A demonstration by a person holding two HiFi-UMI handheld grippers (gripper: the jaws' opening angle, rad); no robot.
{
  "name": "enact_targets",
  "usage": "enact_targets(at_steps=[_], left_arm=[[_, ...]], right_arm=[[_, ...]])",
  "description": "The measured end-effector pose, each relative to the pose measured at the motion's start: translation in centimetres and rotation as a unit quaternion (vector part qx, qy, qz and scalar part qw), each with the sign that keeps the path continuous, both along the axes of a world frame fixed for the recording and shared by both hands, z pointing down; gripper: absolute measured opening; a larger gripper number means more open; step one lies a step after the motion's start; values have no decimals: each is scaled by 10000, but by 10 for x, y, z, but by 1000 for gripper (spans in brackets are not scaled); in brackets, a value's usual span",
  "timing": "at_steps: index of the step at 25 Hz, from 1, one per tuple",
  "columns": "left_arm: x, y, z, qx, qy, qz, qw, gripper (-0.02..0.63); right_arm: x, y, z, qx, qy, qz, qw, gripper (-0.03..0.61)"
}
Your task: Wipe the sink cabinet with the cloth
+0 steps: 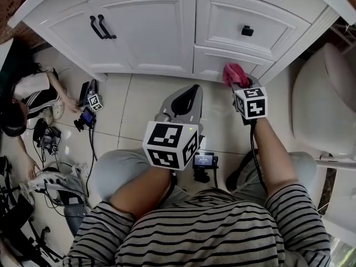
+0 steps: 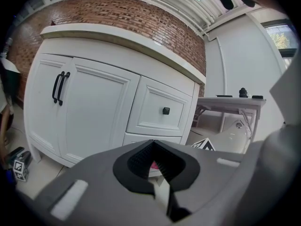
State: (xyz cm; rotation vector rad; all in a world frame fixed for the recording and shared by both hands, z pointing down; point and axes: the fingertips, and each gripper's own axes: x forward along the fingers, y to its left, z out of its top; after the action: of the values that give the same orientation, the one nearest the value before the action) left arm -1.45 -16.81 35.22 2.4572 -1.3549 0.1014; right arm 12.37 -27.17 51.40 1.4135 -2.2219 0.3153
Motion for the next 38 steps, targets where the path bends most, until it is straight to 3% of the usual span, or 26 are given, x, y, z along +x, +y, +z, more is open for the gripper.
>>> enact_targets(at_steps=[4,7,10,12,15,18,21,24,28,38], left_arm=[[10,2,0,32,-78,69,9999,2],[13,3,1,13,-102,84,9999,2],[14,6,1,-8,-57,118,9999,2],[14,8,-1,-8,-20,123,9999,2],[11,9,-3,4,17,101,9999,1],[4,10,-3,-16,47,62,10000,2],[-4,10,-3,-44,133,-16,9999,2],[-12,9,-2,-40,178,-87,9998,2],[-20,7,2,-132,276,-146,9994,2],[0,9,12,-353,312,47,9989,2]], right_arm=[[67,4,5,-123,83,758,9970,84],[124,8,1,-175,85,1497,9885,84],[147,14,-3,-238,-59,1904,9814,84],[122,17,2,-265,-102,1582,9870,84],[30,26,20,-304,-174,9,9994,84],[-60,33,37,-304,-6,-1309,9909,84],[-112,17,45,-292,19,-1577,9871,84],[-129,-4,60,-297,253,-1509,9878,84],[-93,-24,81,-510,455,-863,9939,84],[92,-13,96,-983,676,926,9885,84]])
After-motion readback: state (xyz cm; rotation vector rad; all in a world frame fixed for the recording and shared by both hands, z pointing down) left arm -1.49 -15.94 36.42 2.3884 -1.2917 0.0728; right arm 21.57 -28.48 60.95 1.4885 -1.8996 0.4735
